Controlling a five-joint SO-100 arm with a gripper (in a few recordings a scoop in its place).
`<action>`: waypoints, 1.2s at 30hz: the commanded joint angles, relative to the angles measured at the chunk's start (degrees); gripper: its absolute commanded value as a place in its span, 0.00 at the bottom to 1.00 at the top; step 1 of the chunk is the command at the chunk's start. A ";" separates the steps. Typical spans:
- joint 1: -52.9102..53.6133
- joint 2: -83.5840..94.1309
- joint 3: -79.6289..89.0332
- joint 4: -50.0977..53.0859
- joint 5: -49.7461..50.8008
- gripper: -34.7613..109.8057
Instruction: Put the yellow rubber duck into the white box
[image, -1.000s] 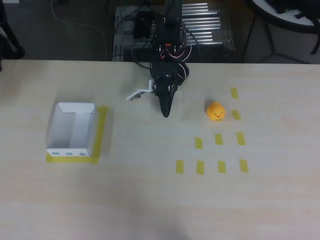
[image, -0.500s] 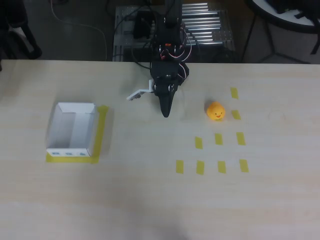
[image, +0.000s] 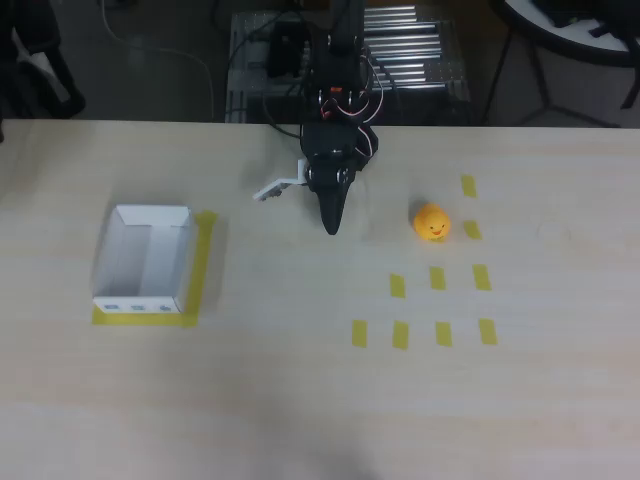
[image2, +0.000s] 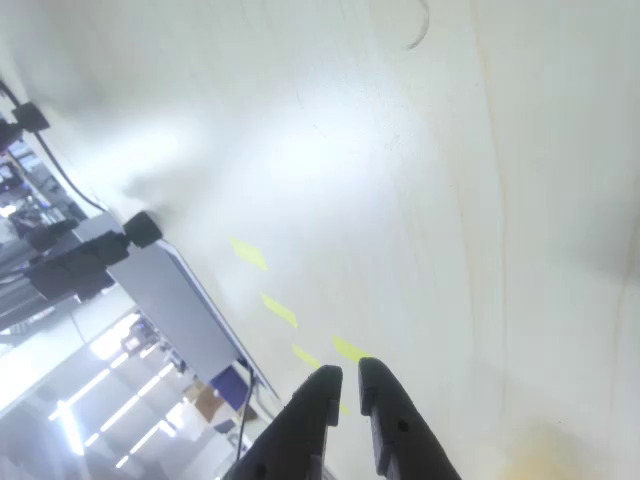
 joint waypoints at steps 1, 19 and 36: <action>0.35 2.81 0.53 1.05 0.44 0.25; -1.85 2.90 0.53 1.14 -0.70 0.24; -9.93 -21.80 -39.29 10.81 -10.55 0.24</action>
